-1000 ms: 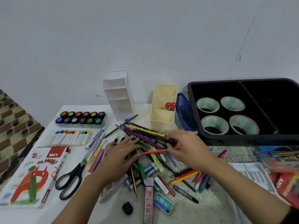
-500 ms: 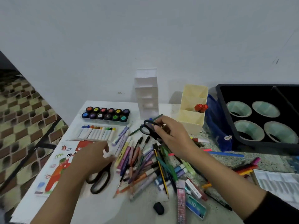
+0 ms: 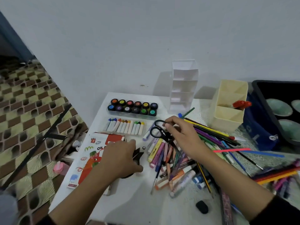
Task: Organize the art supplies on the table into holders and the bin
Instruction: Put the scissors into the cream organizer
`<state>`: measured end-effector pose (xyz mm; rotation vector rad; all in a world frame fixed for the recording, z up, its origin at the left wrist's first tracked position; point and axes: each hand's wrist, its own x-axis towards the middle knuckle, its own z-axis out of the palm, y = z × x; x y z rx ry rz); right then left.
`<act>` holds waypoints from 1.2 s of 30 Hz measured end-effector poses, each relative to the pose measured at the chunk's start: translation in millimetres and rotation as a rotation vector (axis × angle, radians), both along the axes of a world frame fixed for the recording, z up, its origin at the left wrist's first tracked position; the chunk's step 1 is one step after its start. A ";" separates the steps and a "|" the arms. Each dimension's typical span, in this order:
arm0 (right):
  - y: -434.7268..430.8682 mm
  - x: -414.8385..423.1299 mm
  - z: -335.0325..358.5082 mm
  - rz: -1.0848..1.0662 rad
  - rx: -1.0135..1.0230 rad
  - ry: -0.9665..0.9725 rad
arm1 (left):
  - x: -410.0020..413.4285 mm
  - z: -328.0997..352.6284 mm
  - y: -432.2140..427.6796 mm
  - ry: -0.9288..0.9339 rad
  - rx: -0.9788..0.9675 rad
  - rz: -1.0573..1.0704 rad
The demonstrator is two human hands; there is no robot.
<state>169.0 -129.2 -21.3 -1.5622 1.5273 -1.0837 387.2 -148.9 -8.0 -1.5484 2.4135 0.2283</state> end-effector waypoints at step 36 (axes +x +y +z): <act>-29.8 -240.0 105.4 -0.729 -0.402 -0.575 | -274.9 144.9 -93.0 1.256 -0.230 -0.235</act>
